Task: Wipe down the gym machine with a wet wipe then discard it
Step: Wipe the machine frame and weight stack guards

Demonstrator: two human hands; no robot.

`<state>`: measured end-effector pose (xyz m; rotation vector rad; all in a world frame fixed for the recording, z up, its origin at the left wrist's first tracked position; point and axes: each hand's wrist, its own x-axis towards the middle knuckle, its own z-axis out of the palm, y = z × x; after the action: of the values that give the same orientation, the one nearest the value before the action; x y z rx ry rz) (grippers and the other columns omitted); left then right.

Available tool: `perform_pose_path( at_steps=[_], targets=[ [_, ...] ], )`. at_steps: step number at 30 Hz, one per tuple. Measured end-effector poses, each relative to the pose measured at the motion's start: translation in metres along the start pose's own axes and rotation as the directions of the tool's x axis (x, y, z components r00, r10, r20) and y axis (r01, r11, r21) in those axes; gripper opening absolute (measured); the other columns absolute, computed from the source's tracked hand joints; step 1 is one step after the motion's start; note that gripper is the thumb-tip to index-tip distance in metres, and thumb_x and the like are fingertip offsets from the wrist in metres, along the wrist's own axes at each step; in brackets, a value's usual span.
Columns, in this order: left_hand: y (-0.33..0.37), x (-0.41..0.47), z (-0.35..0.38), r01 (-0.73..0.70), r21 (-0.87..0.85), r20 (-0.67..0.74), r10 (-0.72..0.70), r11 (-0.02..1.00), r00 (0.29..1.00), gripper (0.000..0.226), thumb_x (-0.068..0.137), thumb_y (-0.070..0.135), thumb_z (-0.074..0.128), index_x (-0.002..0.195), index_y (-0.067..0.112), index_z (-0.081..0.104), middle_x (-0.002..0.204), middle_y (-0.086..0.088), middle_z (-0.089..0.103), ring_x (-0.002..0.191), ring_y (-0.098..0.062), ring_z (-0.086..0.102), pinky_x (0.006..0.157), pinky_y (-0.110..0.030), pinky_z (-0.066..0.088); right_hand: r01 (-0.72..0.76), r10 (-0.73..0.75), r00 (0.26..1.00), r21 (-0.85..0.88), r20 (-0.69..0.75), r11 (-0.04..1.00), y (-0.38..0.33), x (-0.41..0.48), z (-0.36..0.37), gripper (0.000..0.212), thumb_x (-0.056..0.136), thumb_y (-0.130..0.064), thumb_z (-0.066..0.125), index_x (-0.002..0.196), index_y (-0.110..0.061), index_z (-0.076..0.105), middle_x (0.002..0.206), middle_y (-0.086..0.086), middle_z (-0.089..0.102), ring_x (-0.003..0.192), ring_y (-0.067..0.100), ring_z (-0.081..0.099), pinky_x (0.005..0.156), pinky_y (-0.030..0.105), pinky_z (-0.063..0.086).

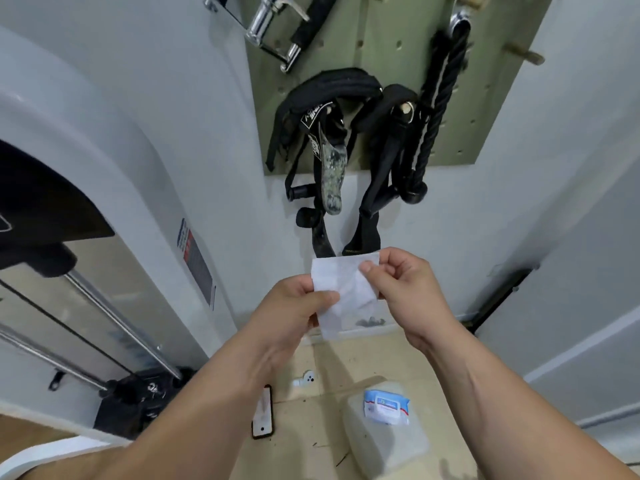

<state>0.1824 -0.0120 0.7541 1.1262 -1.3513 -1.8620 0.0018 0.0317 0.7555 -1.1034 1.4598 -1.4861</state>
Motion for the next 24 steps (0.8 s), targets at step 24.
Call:
perform_pose_path(
  at_steps=[24],
  targets=[
    [0.054, -0.081, -0.044, -0.438, -0.198, -0.577, 0.257, 0.877, 0.775, 0.018, 0.066, 0.006, 0.078, 0.069, 0.016, 0.063, 0.077, -0.008, 0.067, 0.067, -0.021, 0.064, 0.067, -0.032, 0.050, -0.087, -0.060, 0.829, 0.234, 0.556, 0.968, -0.076, 0.058, 0.093, 0.004, 0.100, -0.010, 0.064, 0.098, -0.011, 0.061, 0.081, 0.004, 0.073, 0.071, 0.014, 0.068, 0.063, 0.029, 0.053]
  ],
)
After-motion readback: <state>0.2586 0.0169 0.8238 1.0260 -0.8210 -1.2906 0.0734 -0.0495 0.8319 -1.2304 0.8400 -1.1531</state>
